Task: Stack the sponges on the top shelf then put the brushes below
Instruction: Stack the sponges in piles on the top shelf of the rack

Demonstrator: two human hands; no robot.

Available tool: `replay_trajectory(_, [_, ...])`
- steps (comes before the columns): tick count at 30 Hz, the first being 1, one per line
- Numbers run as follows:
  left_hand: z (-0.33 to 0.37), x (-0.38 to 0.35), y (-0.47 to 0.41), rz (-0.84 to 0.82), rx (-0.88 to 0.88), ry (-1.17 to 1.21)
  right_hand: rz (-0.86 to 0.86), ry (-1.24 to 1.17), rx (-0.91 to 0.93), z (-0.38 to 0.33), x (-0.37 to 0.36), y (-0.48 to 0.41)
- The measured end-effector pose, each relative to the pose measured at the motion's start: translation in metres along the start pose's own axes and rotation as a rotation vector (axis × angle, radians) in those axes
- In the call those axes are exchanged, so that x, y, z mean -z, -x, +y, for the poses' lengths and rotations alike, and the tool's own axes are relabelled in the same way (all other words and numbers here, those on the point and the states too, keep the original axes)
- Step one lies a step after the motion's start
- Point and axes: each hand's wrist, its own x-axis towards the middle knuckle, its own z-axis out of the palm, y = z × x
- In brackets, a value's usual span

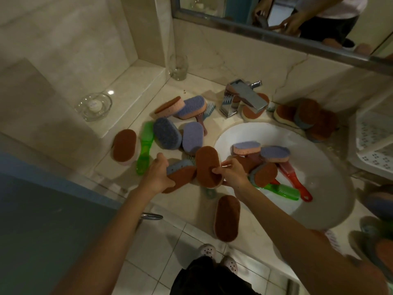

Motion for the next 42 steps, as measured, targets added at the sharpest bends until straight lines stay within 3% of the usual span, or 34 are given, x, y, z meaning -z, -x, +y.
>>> replay_trajectory(7, [0.054,0.047,0.005,0.047,0.007,0.312,0.15,-0.001,0.153,-0.035,0.038,0.015])
replay_trajectory(15, [0.201,0.07,0.001,0.116,-0.215,0.696,0.583,0.008,0.454,-0.096,0.139,0.071])
replay_trajectory(26, [0.419,0.049,0.03,-0.043,-0.555,0.803,0.922,-0.143,0.674,-0.157,0.31,0.139])
replay_trajectory(30, [0.489,0.031,0.034,-0.046,-0.623,0.72,0.951,-0.225,0.645,-0.166,0.381,0.136])
replay_trajectory(37, [0.574,-0.02,0.024,-0.061,-0.629,0.444,0.896,-0.274,0.416,-0.156,0.481,0.096])
replay_trajectory(42, [0.591,-0.047,0.018,-0.036,-0.695,0.047,0.815,-0.132,0.312,-0.144,0.506,0.081])
